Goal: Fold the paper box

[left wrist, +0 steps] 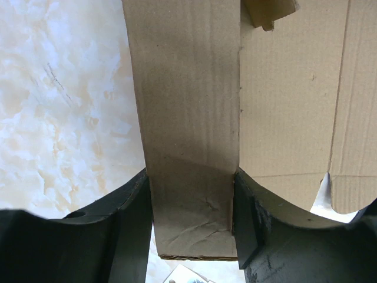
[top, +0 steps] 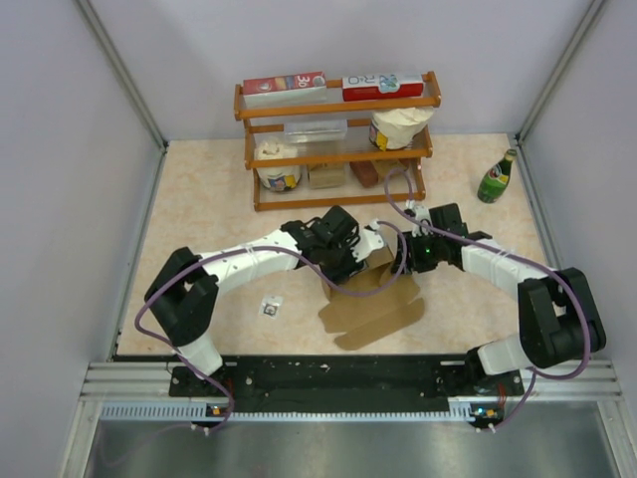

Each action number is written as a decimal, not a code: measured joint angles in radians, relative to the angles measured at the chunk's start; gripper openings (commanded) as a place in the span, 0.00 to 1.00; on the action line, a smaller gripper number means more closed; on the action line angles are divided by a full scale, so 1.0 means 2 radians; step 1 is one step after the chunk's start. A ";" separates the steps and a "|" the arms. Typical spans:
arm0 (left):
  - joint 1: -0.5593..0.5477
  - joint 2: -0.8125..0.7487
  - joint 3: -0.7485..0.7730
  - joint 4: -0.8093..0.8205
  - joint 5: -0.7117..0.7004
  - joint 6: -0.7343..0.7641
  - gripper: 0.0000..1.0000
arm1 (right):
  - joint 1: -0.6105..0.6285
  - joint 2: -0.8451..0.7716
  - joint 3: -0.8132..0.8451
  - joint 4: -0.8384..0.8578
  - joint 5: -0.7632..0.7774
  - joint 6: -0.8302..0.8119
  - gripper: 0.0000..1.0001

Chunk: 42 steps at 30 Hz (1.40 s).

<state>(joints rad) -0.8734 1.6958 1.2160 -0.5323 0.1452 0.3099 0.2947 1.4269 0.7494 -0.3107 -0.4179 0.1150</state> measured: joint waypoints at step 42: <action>0.042 0.025 0.038 -0.067 0.112 0.028 0.48 | 0.044 -0.056 -0.145 0.269 -0.027 0.018 0.45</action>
<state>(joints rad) -0.7902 1.7458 1.2922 -0.6670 0.3698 0.3656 0.3820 1.3151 0.4587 0.2279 -0.4721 0.1501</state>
